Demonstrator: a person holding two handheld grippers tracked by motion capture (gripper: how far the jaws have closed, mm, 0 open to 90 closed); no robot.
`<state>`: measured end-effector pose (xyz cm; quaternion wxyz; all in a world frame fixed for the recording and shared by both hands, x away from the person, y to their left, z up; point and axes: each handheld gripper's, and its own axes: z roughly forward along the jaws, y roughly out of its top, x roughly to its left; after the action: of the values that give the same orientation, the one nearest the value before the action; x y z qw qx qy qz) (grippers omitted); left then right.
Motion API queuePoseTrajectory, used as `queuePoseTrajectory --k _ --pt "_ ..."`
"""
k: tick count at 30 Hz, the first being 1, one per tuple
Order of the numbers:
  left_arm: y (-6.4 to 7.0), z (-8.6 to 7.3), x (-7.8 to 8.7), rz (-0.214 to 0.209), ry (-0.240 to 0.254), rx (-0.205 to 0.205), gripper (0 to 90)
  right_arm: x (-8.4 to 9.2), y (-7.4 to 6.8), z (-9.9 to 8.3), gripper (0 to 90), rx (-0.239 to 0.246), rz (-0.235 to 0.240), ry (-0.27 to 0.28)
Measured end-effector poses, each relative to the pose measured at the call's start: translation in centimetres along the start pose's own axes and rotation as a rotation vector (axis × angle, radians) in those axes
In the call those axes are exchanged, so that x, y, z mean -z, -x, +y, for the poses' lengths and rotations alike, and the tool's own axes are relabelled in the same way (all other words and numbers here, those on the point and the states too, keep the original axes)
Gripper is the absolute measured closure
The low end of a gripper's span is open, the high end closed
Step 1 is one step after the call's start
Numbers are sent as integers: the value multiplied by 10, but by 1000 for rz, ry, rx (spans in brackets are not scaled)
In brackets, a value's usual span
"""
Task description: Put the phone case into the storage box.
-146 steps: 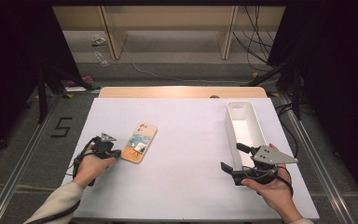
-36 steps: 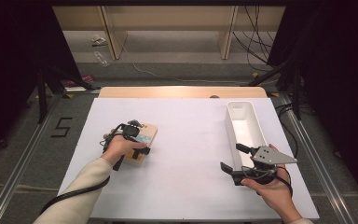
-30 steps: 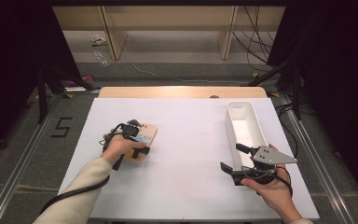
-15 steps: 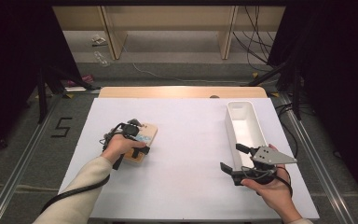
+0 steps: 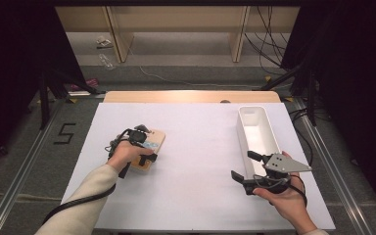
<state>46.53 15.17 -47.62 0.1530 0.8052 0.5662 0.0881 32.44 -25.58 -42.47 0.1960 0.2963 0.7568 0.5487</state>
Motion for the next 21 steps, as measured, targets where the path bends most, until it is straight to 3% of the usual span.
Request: queuePoseTrajectory --k 21 --pt "0 -2 1 1 13 4 106 0 0 0 119 0 0 1"
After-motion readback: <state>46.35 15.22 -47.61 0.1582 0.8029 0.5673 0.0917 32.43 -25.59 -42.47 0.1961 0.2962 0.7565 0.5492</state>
